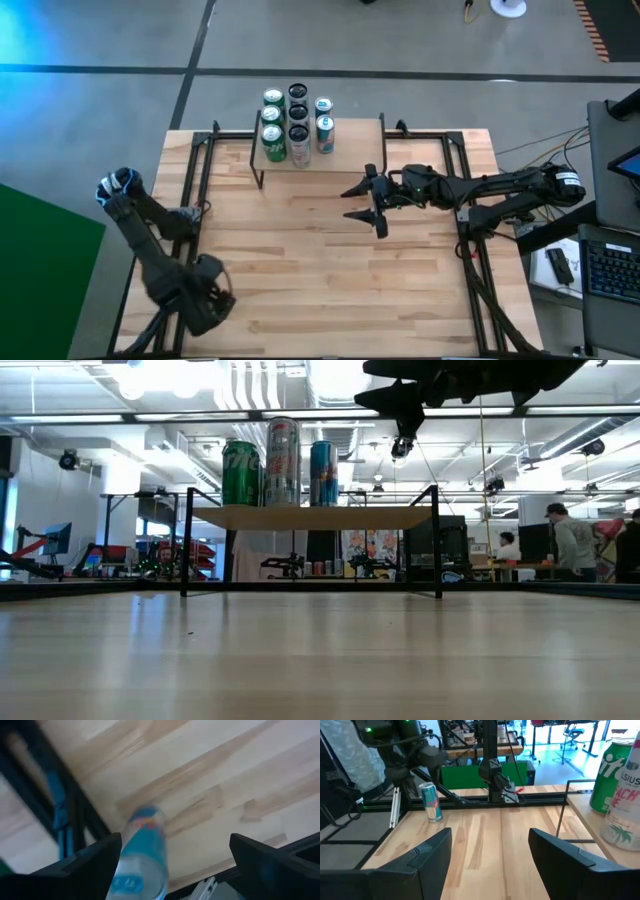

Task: Place canned beverage on shelf
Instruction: Put the blue soda can on the shelf aligned with other blue soda cans

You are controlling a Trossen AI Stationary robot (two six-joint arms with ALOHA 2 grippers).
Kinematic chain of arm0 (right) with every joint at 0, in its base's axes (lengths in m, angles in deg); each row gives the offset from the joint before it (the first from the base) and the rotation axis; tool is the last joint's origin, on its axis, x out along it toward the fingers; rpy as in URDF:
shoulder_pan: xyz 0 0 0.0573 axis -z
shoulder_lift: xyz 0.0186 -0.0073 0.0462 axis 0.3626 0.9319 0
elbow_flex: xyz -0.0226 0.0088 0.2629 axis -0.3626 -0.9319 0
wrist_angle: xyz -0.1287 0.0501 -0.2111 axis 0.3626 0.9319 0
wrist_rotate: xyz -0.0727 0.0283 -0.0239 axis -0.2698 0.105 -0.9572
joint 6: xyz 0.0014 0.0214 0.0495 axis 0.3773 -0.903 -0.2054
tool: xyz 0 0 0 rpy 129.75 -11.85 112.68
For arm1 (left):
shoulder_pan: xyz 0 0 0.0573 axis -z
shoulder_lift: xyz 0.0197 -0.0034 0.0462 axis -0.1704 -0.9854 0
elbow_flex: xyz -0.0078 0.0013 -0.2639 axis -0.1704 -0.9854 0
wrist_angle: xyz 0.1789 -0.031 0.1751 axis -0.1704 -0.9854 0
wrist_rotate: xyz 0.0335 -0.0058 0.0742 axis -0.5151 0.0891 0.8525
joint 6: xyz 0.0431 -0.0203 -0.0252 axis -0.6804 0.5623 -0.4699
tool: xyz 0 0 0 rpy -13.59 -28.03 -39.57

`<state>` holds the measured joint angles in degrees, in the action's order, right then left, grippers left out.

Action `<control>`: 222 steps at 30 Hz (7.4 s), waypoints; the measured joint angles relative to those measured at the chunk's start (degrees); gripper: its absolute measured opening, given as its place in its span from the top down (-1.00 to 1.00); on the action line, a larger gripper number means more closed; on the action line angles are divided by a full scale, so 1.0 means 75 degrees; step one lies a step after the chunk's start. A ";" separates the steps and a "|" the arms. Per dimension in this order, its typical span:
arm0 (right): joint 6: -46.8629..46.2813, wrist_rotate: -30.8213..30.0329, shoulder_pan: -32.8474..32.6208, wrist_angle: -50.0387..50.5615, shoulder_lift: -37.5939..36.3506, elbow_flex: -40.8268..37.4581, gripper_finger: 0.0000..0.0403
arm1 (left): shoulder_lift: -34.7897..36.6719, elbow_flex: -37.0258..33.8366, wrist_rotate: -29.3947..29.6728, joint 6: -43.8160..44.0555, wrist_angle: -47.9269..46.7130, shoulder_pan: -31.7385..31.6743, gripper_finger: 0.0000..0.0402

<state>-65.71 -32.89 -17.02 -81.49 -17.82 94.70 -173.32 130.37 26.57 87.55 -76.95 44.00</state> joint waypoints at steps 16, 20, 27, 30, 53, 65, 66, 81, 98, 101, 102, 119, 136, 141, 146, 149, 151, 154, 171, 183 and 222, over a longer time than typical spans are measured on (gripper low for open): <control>-0.0260 0.0000 -0.0033 0.0046 0.0001 -0.0067 -0.24 | -0.0262 -0.0141 0.0042 0.1844 0.0009 0.1206 -0.65; -0.0286 -0.0003 -0.0047 0.0050 0.0001 -0.0078 -0.24 | -0.0312 -0.0214 -0.0060 0.1847 0.0009 0.1188 -0.56; -0.0291 -0.0003 -0.0074 0.0046 0.0001 -0.0102 -0.24 | -0.0349 -0.0323 -0.0074 0.1770 0.0091 0.1196 -0.42; -0.0294 -0.0006 -0.0100 0.0051 0.0001 -0.0105 -0.24 | -0.0414 -0.0371 0.0082 0.1481 0.0121 0.1199 -0.31; -0.0402 -0.0282 -0.0298 0.0036 0.0001 -0.0105 -0.24 | -0.0775 -0.0359 0.3002 -0.5238 0.0704 -0.0276 -0.21; -0.0402 -0.0342 -0.0336 0.0043 0.0001 -0.0106 -0.24 | -0.0764 -0.0356 0.3366 -0.7243 0.1557 -0.1361 -0.20; -0.0402 -0.0355 -0.0336 0.0044 0.0001 -0.0108 -0.24 | -0.0761 -0.0356 0.3425 -0.7239 0.1575 -0.1422 -0.20; -0.0428 -0.0396 -0.0348 0.0173 0.0001 -0.0108 -0.24 | -0.0616 -0.0385 0.4078 -0.7013 0.1082 -0.2261 -0.69; -0.0428 -0.0402 -0.0348 0.0218 -0.0007 -0.0108 -0.24 | -0.0474 -0.0740 0.6760 -0.3086 0.0724 -0.1455 -0.88; -0.0449 -0.0402 -0.0348 0.0227 -0.0007 -0.0108 -0.24 | -0.0912 -0.0741 0.6433 -0.2626 0.0713 -0.1310 -0.88; -0.0458 -0.0405 -0.0348 0.0224 -0.0007 -0.0108 -0.24 | -0.1046 -0.0739 0.6267 -0.2538 0.0698 -0.1271 -0.88; -0.0562 -0.0423 -0.0348 0.0224 -0.0010 -0.0119 -0.24 | -0.3087 0.0022 0.5857 0.0102 -0.0304 -0.0809 -0.88; -0.0536 -0.0417 -0.0348 0.0251 -0.0016 -0.0159 -0.24 | -0.4403 0.0250 0.6556 0.1256 -0.0782 -0.0814 -0.28; -0.0499 -0.0339 -0.0400 0.0256 -0.0016 -0.0243 -0.24 | -0.4324 0.0247 0.7323 0.0487 -0.0684 -0.0797 -0.07; 0.0171 0.1748 -0.0749 0.0153 0.0197 -0.0548 -0.24 | -0.4186 0.0244 0.8061 -0.1657 0.0219 -0.0794 -0.08; 0.0467 0.1998 -0.1219 -0.0440 0.0266 -0.0917 -0.24 | -0.4019 0.0244 0.8590 -0.3255 0.1166 -0.0794 -0.15; 0.0772 0.1790 -0.1527 -0.0982 0.0275 -0.1155 -0.24 | -0.3886 0.0200 0.8797 -0.4012 0.1803 -0.0794 -0.15; 0.1061 0.1439 -0.1877 -0.1690 0.0352 -0.1497 -0.24 | -0.3681 0.0029 0.8848 -0.4901 0.2689 -0.0794 -0.15; 0.1710 -0.0417 -0.2071 -0.0564 0.0257 -0.0934 -0.25 | -0.3392 -0.0875 0.7185 -1.0958 0.9380 -0.1416 -0.15; 0.1574 0.1113 -0.0923 0.0750 -0.1452 -0.1292 -0.22 | -0.2522 -0.2839 0.3836 -1.3527 1.3784 -0.3393 -0.15; 0.0715 0.2642 -0.1311 -0.3222 0.4063 -0.0102 -0.62 | -0.3029 -0.3476 0.0871 -1.5430 1.4977 -0.4711 -0.20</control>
<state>-60.34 -13.07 -26.86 -105.65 12.65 93.93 -196.03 104.30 33.10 -28.17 35.38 8.67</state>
